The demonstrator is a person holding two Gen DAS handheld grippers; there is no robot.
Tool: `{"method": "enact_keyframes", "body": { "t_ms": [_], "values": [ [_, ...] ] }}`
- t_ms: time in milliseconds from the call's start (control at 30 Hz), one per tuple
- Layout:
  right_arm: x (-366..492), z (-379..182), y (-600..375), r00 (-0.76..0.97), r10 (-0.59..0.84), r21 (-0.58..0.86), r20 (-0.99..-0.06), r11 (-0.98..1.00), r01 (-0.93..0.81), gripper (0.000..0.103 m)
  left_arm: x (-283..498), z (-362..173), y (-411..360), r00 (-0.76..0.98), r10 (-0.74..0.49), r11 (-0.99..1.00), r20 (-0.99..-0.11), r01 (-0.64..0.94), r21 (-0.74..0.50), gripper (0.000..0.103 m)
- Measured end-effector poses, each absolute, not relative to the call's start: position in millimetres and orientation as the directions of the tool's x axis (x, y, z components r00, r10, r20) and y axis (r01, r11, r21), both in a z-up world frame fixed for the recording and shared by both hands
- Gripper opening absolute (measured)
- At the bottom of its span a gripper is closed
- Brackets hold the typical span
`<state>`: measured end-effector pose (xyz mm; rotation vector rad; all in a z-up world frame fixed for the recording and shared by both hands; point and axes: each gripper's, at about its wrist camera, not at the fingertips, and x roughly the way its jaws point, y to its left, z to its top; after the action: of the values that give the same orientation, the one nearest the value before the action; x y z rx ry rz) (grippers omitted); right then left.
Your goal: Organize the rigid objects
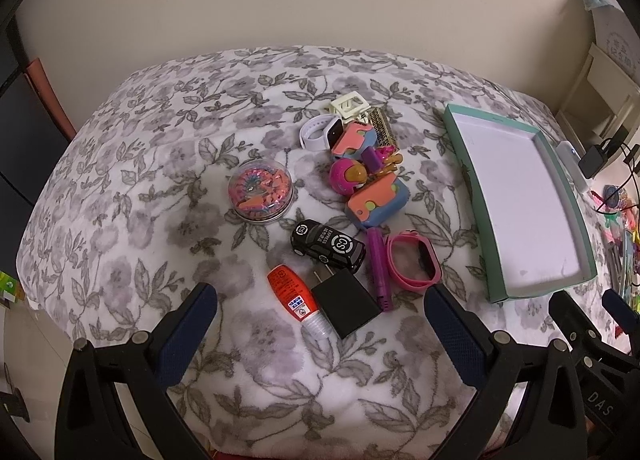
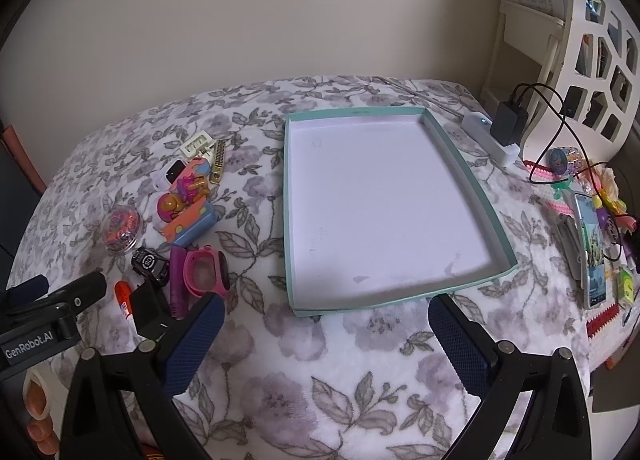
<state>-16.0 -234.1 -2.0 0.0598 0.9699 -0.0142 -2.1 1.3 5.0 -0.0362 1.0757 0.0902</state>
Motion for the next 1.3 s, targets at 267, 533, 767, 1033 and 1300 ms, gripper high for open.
{"method": "enact_keyframes", "body": {
  "t_ms": [267, 533, 767, 1033, 1300],
  "values": [
    [-16, -2, -235, 0.564, 0.013, 0.043, -0.825, 0.998, 0.04, 0.103, -2, 5, 0, 0.473, 0.058, 0.996, -0.879, -0.092, 0.016, 0.103],
    [-16, -2, -233, 0.565, 0.012, 0.042, -0.825, 0.998, 0.041, 0.103, -2, 5, 0, 0.474, 0.059, 0.996, -0.878, -0.092, 0.017, 0.103],
    [-16, -2, -234, 0.565, 0.012, 0.043, -0.825, 0.998, 0.04, 0.103, -2, 5, 0, 0.475, 0.056, 0.996, -0.878, -0.092, 0.014, 0.103],
    [-6, 12, -227, 0.562, 0.083, 0.097, -0.823, 0.995, -0.005, 0.101, 15, 10, 27, 0.458, 0.085, 0.986, -0.885, -0.167, 0.009, 0.103],
    [30, 21, -186, 0.515, 0.172, 0.154, -0.84, 0.985, -0.078, 0.096, 33, -3, 68, 0.409, 0.109, 0.964, -0.906, -0.266, -0.004, 0.103]
  ]
}}
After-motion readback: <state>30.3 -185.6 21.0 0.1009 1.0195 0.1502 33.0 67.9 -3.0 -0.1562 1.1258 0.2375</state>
